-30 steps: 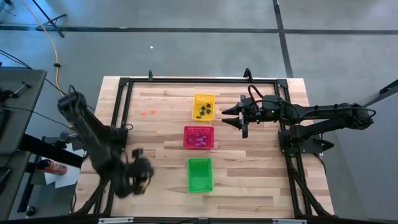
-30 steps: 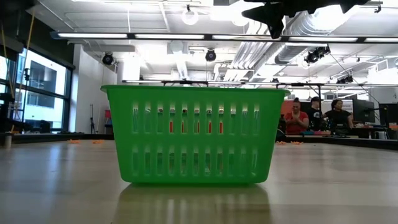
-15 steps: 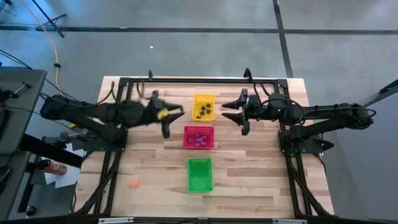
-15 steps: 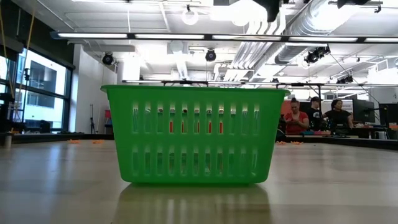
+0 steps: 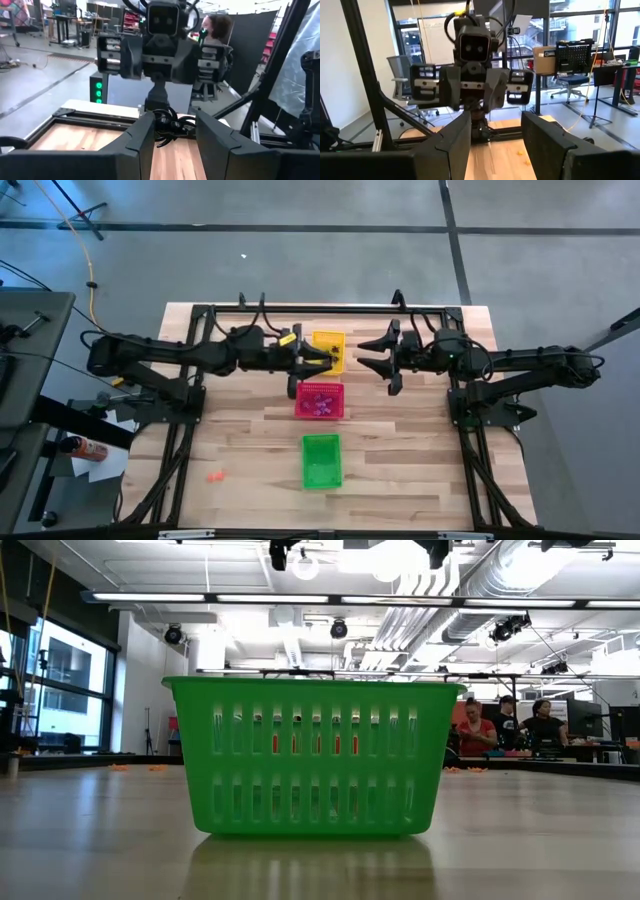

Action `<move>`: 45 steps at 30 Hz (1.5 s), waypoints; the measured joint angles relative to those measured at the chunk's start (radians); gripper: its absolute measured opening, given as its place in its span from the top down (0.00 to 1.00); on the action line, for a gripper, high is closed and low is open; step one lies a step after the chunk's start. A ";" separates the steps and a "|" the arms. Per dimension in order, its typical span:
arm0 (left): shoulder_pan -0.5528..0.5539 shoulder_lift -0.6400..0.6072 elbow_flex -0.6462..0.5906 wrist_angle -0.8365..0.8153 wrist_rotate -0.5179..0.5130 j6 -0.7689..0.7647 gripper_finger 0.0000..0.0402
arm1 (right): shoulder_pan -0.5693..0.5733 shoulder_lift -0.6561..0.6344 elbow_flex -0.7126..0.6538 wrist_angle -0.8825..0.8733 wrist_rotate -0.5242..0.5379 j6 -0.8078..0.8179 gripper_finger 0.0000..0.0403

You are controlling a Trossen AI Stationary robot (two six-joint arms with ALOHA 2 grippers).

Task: Sort Halloween decoration
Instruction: Put the black spider toy into the yellow bin

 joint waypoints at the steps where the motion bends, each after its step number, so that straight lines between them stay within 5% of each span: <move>1: 0.000 0.001 0.000 0.006 0.000 0.000 0.72 | 0.000 0.000 0.000 -0.005 0.000 -0.003 0.58; 9: 0.004 -0.001 0.000 0.023 -0.016 -0.008 0.72 | 0.000 0.000 0.000 -0.006 -0.003 -0.003 0.58; 15: 0.056 0.001 0.074 -0.173 -0.229 -0.024 0.72 | 0.000 0.000 0.001 0.008 -0.003 -0.003 0.58; 21: 0.247 0.110 0.284 -0.512 -0.208 -0.052 0.72 | -0.003 -0.001 0.001 0.031 -0.003 -0.003 0.58; 26: 0.339 0.265 0.344 -0.582 -0.207 -0.052 0.72 | -0.014 -0.001 0.001 0.028 -0.003 0.005 0.58; 35: 0.318 0.527 0.343 -0.588 -0.180 -0.105 0.72 | -0.014 -0.001 0.001 0.012 -0.003 0.005 0.58; 45: 0.294 0.625 0.344 -0.636 -0.177 -0.102 0.72 | -0.014 -0.001 0.001 -0.050 -0.003 0.005 0.58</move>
